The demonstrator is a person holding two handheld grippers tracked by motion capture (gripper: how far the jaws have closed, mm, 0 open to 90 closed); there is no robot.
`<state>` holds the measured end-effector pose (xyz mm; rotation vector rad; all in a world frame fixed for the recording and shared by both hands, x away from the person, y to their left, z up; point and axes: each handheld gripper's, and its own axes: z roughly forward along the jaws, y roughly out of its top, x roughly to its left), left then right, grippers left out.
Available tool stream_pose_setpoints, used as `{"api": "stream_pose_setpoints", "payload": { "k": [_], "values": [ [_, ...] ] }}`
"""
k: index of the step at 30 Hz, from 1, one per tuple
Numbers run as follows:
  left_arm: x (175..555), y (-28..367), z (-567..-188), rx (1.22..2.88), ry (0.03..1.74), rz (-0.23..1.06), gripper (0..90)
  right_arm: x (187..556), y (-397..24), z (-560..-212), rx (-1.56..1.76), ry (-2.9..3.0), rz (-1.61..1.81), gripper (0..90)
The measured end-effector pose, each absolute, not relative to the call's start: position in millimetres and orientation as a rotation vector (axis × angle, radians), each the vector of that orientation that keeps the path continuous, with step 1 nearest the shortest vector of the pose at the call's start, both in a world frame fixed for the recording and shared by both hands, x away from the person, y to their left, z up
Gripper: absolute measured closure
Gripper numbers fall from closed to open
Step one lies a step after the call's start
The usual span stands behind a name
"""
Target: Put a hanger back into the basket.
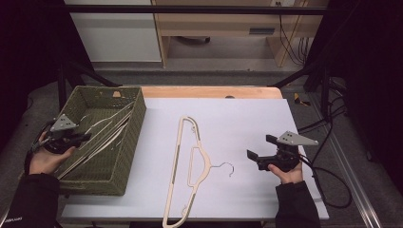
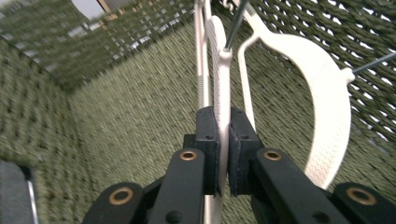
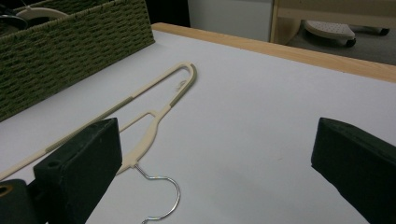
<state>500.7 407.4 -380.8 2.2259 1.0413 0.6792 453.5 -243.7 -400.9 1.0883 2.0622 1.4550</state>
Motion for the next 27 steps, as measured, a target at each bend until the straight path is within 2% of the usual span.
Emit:
{"api": "stream_pose_setpoints", "payload": {
  "k": [9,21,27],
  "values": [
    [499.1,395.7,-383.6,2.257,1.049,0.558,76.8,453.8,-242.3,-402.0,1.085,2.072,1.448,2.3],
    [488.5,384.9,-379.1,2.261,1.0,0.536,65.1,453.4,-242.2,-402.0,1.076,2.074,1.451,2.5],
    [477.3,390.3,-369.6,2.219,0.99,0.553,62.5,452.3,-241.2,-400.7,1.081,2.069,1.462,2.6]
  ]
}}
